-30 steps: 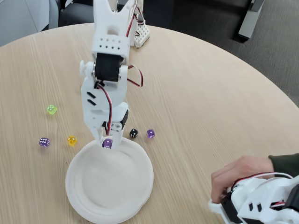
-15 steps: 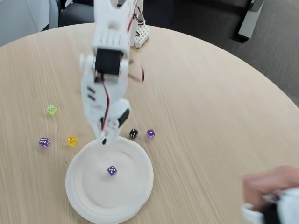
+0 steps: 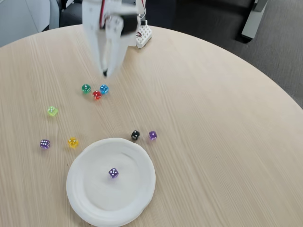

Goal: Pick a purple dice and put it in the plate.

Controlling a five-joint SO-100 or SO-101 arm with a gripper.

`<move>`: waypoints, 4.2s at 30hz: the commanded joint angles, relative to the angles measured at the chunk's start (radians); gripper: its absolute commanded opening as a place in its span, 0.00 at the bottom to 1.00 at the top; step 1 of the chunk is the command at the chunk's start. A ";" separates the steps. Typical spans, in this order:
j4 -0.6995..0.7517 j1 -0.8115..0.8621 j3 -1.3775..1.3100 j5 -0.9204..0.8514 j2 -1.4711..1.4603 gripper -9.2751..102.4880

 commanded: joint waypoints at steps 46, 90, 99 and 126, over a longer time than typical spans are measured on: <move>-0.239 -0.008 1.456 -0.612 1.152 0.08; -0.239 0.008 1.456 -0.457 1.155 0.12; -0.239 0.008 1.456 -0.457 1.155 0.12; -0.239 0.008 1.456 -0.457 1.155 0.12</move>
